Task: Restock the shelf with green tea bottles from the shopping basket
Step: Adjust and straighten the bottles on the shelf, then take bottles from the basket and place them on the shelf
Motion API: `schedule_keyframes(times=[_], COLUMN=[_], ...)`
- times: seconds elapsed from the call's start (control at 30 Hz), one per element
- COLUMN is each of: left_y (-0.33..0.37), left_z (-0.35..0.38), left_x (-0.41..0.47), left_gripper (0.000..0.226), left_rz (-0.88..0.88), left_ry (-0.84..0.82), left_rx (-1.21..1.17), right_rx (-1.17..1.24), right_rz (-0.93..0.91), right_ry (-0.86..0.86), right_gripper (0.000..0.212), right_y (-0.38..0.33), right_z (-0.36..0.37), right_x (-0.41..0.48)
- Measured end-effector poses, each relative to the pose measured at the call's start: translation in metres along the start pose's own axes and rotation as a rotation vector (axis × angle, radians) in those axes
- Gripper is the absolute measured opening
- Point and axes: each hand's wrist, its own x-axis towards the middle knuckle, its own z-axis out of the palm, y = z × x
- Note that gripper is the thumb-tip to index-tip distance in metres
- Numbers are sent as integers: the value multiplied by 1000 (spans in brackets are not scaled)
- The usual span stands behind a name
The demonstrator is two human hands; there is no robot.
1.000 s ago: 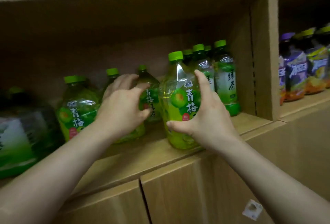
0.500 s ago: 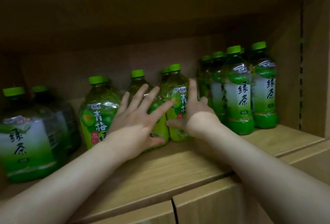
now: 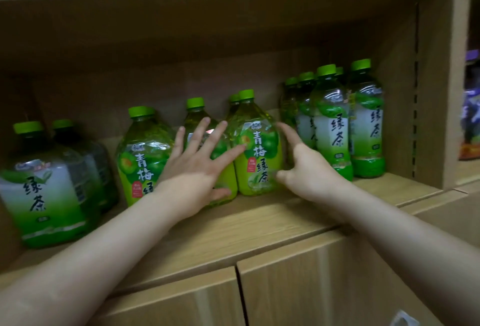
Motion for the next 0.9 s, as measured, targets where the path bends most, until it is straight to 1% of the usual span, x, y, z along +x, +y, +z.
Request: schedule_keyframes(times=[0.1, 0.17, 0.2, 0.23, 0.33, 0.43, 0.53, 0.57, 0.63, 0.77, 0.83, 0.9], left_y=[32, 67, 88, 109, 175, 248, 332, 362, 420, 527, 571, 610], left_z=[-29, -55, -67, -77, -93, -98, -101, -102, -107, -123, -130, -136], left_x=[-9, -12, -13, -12, -7, -2, -1, -3, -12, -35, -47, -60], left_gripper=[72, 57, 51, 46, 33, 28, 22, 21, 21, 23, 26, 29], left_rz=[76, 197, 269, 339, 506, 609, 740, 783, 858, 1004, 1057, 1074], left_ry=[168, 227, 246, 272, 361, 410, 422, 413, 379, 253, 164, 76], left_rx=[-163, -330, -381, -414, -580, -816, -949, -974, -1016, -1128, -1188, -1212], right_rx=[-17, 35, 41, 28, -2, -29, -92, -122, -169, -266, -313, -344], right_rz=[-86, -137, -160, -177, -143, 0, 186, 254, 400, 652, 760, 858], right_ry=[61, 12, -29, -64, -109, -89, -13, 16, 81, 201, 279, 383], right_gripper=[45, 26, 22, 22, 33, 50, 55, 50, 33, 12, 9, 10], right_y=[-3, -5, -5, -3, 17, 51, 87, 96, 110, 136, 157, 180], right_z=[-44, -80, -97, -114, -162, -210, -260, -274, -300, -338, -350, -356], right_x=[-30, -62, -79, -97, -147, -207, -280, -307, -360, -462, -511, -556])
